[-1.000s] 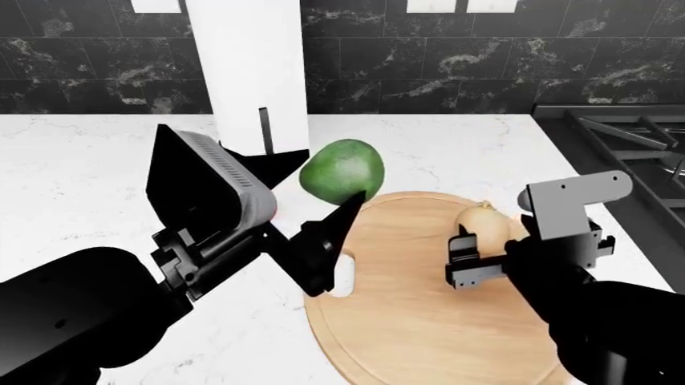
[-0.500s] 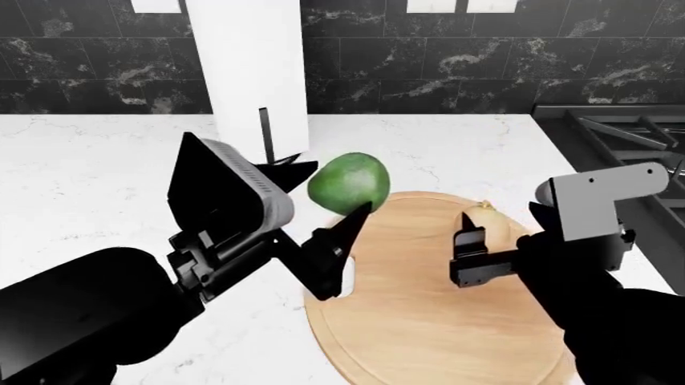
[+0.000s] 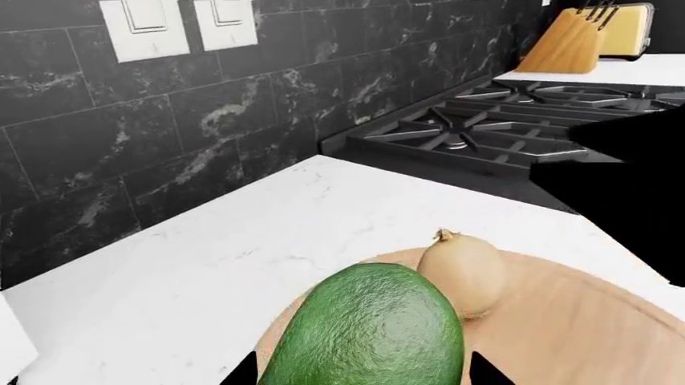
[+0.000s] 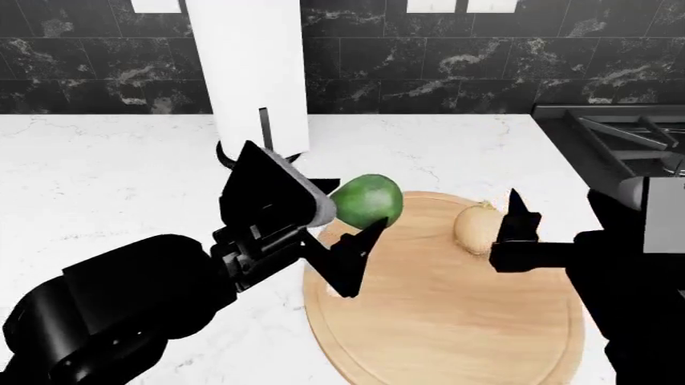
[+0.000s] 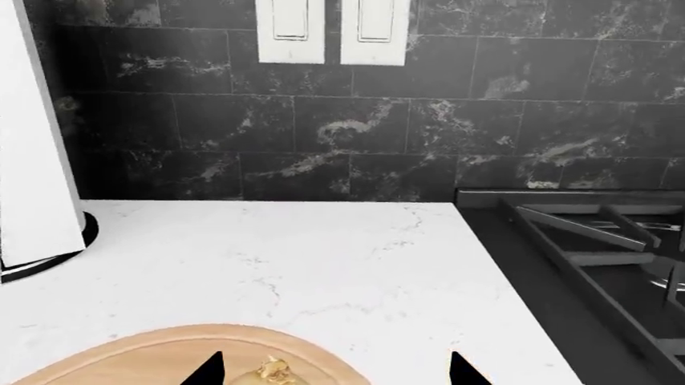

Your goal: Place the avocado, onion, tomato and bell pepper on the cutting board.

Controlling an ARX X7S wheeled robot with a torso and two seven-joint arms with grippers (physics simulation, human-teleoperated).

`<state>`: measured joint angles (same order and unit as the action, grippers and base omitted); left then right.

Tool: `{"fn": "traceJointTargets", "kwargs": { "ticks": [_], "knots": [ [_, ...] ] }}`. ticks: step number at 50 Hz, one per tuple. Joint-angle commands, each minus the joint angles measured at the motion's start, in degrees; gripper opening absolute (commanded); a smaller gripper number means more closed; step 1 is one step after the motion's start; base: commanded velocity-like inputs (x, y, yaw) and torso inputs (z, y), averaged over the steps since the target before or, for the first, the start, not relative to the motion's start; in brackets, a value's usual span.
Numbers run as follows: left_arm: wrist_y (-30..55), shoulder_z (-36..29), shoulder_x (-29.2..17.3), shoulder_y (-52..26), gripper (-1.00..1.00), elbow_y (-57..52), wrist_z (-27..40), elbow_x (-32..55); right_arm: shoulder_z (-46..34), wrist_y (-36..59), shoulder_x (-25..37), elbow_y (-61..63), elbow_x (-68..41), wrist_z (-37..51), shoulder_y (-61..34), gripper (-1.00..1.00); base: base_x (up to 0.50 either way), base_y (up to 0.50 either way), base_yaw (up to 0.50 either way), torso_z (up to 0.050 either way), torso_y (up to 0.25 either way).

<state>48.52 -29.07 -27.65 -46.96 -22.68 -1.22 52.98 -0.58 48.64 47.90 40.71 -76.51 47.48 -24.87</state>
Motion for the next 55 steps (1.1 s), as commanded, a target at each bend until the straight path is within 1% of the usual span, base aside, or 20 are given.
{"fn": "traceJointTargets", "kwargs": {
  "ticks": [1, 8, 9, 12, 24, 25, 52, 53, 55],
  "knots": [
    [-0.4, -3.1, 2.0, -1.1, -1.00, 4.2, -1.3, -1.8, 3.5, -3.7, -0.1, 1.4, 2.3, -0.3, 4.5, 1.00, 0.00, 0.00, 0.00, 0.000, 0.000],
    [-0.4, -4.1, 2.6, -2.1, -1.00, 7.0, -3.6, -1.7, 4.9, -4.2, 0.6, 2.1, 2.0, 0.6, 5.8, 1.00, 0.00, 0.00, 0.00, 0.000, 0.000],
    [-1.5, -5.0, 2.6, -1.7, -1.00, 7.2, -4.2, -3.2, 5.0, -4.3, 0.5, 2.1, 2.0, 0.7, 5.8, 1.00, 0.00, 0.00, 0.00, 0.000, 0.000],
    [-1.8, -5.8, 2.5, -1.6, -1.00, 7.3, -5.1, -3.5, 4.9, -4.4, 0.4, 2.1, 2.2, 0.7, 5.7, 1.00, 0.00, 0.00, 0.00, 0.000, 0.000],
    [-3.3, -7.2, 3.2, -1.8, -1.00, 8.9, -6.9, -4.8, 6.7, -5.3, 1.0, 2.9, 2.2, 1.0, 8.3, 1.00, 0.00, 0.00, 0.00, 0.000, 0.001],
    [-4.2, -8.6, 4.7, -2.0, -1.00, 10.9, -8.5, -5.6, 6.4, -5.2, 1.0, 2.3, 2.5, 0.5, 7.9, 1.00, 0.00, 0.00, 0.00, 0.000, 0.000],
    [-4.7, -10.5, 6.0, -2.2, -1.00, 12.7, -8.9, -6.5, 6.9, -6.0, 1.2, 2.2, 3.0, -0.3, 9.0, 1.00, 0.00, 0.00, 0.00, 0.000, 0.000],
    [-4.7, -10.5, 5.9, -2.2, 1.00, 12.7, -9.0, -6.4, 6.8, -6.1, 1.1, 2.1, 3.1, -0.4, 9.0, 1.00, 0.00, 0.00, 0.00, 0.000, 0.000],
    [-4.6, -10.4, 6.0, -2.4, 1.00, 12.9, -9.1, -6.2, 6.6, -6.1, 1.0, 1.9, 3.4, -0.6, 9.0, 1.00, 0.00, 0.00, 0.00, 0.000, 0.000]
  ]
}}
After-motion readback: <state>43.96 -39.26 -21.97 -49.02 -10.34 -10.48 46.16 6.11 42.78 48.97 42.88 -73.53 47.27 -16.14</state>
